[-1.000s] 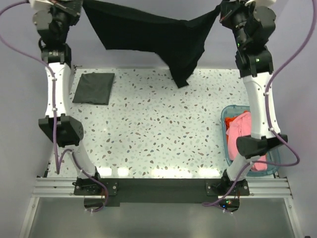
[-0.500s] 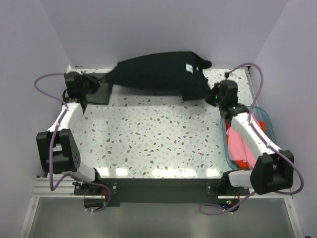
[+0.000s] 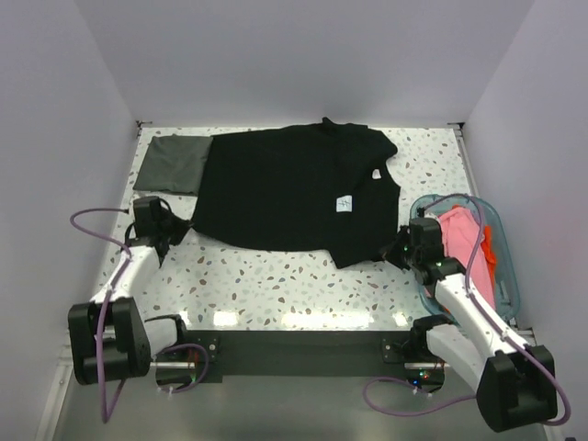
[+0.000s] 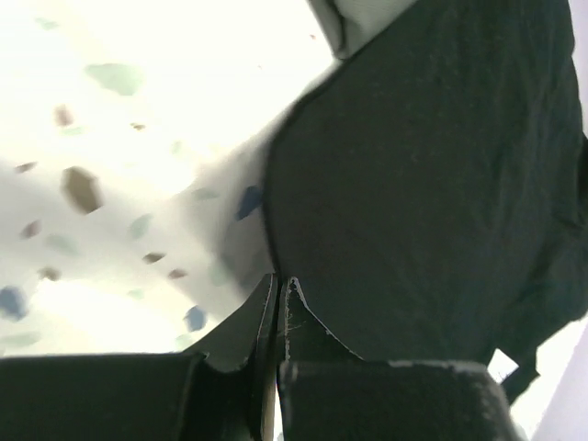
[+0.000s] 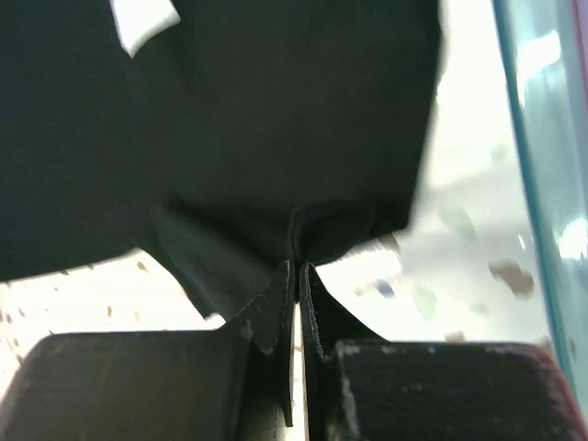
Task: Fold and stack the t-shirts
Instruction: Flatten the tshirt out
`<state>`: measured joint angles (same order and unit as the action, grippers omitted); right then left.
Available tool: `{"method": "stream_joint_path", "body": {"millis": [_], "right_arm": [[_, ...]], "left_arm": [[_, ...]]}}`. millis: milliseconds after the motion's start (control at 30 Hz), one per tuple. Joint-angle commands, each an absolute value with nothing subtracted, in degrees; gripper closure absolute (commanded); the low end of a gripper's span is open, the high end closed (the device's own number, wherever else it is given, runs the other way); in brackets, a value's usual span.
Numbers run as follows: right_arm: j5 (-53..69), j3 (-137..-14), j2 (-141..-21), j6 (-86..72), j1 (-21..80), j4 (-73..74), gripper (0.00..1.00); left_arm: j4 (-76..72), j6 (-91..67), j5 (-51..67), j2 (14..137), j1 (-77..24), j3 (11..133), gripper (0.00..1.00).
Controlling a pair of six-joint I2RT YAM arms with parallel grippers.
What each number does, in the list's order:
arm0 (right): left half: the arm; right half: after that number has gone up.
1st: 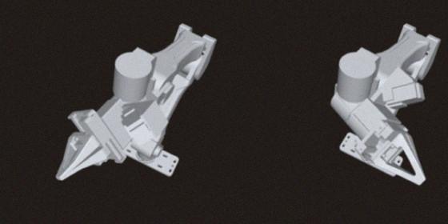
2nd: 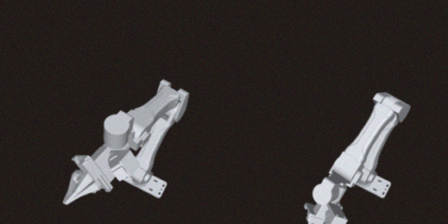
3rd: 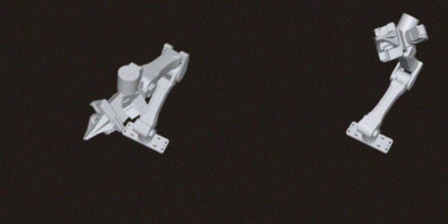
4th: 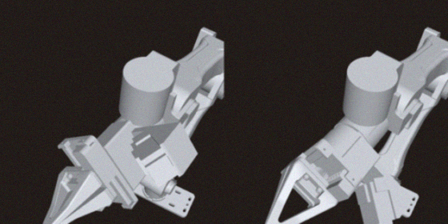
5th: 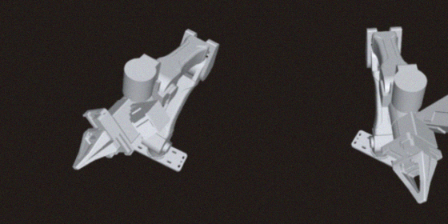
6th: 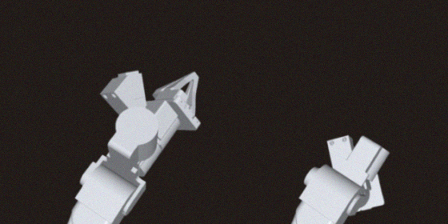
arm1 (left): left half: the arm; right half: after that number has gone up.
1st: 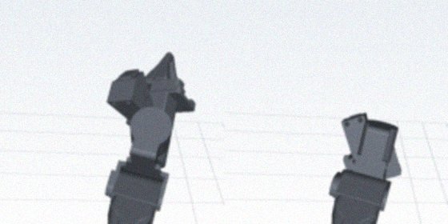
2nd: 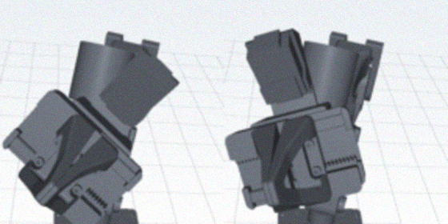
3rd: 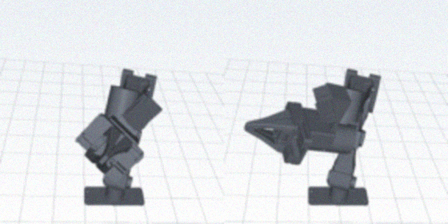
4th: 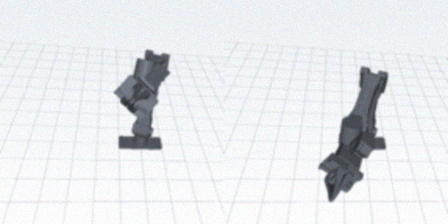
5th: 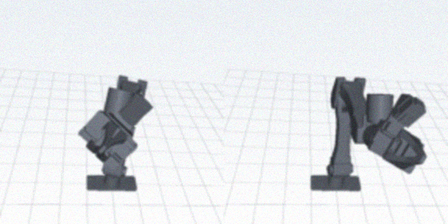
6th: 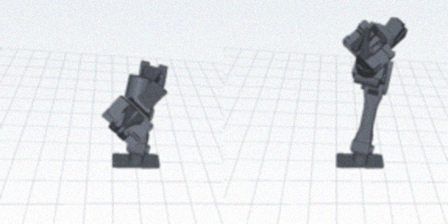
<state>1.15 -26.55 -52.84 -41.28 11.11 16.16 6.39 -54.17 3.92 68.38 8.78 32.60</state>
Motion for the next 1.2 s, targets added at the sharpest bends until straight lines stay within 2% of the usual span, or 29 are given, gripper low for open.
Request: {"method": "stream_joint_path", "body": {"millis": [0,233,367,533,733,833,867,967,1167], "right_arm": [[3.51,-22.86,-46.35,-43.68,11.07,21.79,1.0],[4.22,-20.83,-29.13,-45.26,11.69,35.31,1.0],[4.92,-23.46,-23.65,-45.53,11.6,41.91,1.0],[8.25,-26.01,-23.99,-45.7,11.6,42.63,1.0],[7.13,-25.22,-33.39,-46.05,15.02,34.9,1.0],[0.19,-25.84,-39.53,-49.47,25.81,30.94,1.0],[-3.48,-26.8,-41.38,-50.79,33.06,29.72,1.0],[-13.08,-29.08,-49.38,-56.24,45.56,29.27,1.0],[-22.23,-28.39,-57.56,-66.53,58.25,27.07,1.0]], "left_arm": [[11.42,-52.56,-3.06,61.11,9.14,29.19,1.0],[20.82,-53.88,-9.31,49.93,9.23,25.75,1.0],[25.65,-54.4,-13.26,47.46,9.14,26.45,1.0],[25.06,-54.32,-12.31,48.69,9.23,26.9,1.0],[20.75,-53.53,-10.02,51.85,9.23,26.19,1.0],[19.52,-53.17,-9.76,53.7,9.23,26.28,1.0],[19.16,-53.09,-9.49,54.4,9.23,26.28,1.0],[17.93,-52.74,-8.53,55.72,9.14,26.37,1.0],[16.79,-51.33,-7.91,57.74,9.14,26.89,1.0]]}}
